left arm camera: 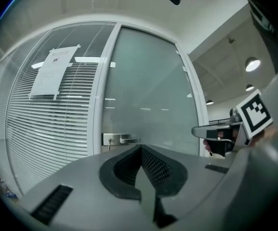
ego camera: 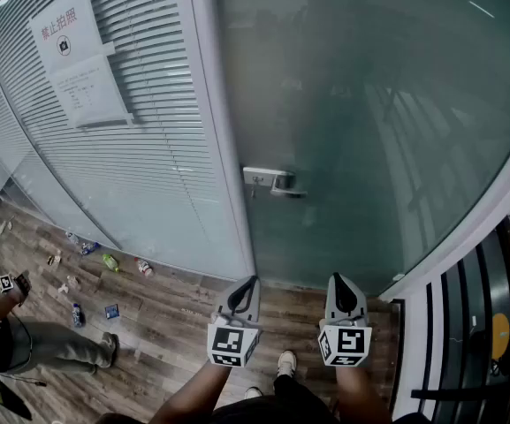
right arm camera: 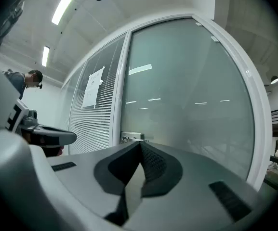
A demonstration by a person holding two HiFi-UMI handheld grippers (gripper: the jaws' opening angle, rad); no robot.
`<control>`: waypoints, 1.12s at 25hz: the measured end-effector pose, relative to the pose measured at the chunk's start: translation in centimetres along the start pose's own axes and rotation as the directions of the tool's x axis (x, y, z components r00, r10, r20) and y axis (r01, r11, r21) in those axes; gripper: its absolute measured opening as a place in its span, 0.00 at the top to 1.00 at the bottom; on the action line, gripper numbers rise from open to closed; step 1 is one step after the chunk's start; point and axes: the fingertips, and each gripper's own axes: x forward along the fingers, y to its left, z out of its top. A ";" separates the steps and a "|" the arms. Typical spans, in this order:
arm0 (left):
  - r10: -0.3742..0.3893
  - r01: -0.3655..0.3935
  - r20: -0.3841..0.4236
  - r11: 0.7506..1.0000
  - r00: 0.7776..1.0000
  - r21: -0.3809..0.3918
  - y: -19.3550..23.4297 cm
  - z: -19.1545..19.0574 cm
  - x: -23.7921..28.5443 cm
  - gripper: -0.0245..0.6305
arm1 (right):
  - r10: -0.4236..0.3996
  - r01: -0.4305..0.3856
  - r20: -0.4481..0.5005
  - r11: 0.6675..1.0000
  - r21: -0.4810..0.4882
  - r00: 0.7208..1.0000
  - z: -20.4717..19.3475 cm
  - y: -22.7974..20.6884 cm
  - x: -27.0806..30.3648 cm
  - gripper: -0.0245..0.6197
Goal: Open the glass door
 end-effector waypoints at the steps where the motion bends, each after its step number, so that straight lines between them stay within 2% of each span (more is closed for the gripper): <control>1: -0.007 0.007 -0.006 1.000 1.000 -0.007 -0.1 0.1 1.0 0.96 | 0.012 -0.012 -0.001 1.000 -0.004 1.000 0.1 -0.4 1.2 0.94; 9: 0.038 -0.037 -0.045 0.999 0.998 0.020 1.6 -0.1 7.5 0.96 | 0.106 -0.098 0.055 0.986 -0.134 0.993 2.7 -2.6 10.3 0.94; 13: 0.078 -0.076 -0.060 0.997 0.995 0.033 2.5 -0.3 9.5 0.96 | 0.196 -0.184 0.064 0.970 -0.159 0.979 3.4 -2.2 13.6 0.94; 16: 0.096 -0.094 -0.077 0.995 0.992 0.028 3.3 -0.7 10.8 0.96 | 0.277 -0.271 0.010 0.945 -0.182 0.961 2.9 -0.7 16.1 0.94; 19: 0.095 -0.094 -0.080 0.995 0.992 0.021 4.0 -0.8 11.7 0.96 | 0.360 -0.370 -0.089 0.908 -0.195 0.929 1.4 0.9 18.6 0.94; 22: 0.086 -0.085 -0.082 0.996 0.993 0.018 4.7 -1.3 12.7 0.96 | 0.420 -0.449 -0.167 0.865 -0.225 0.892 0.4 2.3 20.8 0.84; 25: 0.073 -0.072 -0.083 0.997 0.994 0.010 5.8 -1.7 13.9 0.96 | 0.434 -0.490 -0.236 0.819 -0.300 0.870 0.2 3.1 23.1 0.79; 28: 0.062 -0.062 -0.083 0.998 0.995 0.005 6.8 -2.0 14.9 0.96 | 0.427 -0.538 -0.336 0.744 -0.397 0.839 -0.6 3.5 25.2 0.74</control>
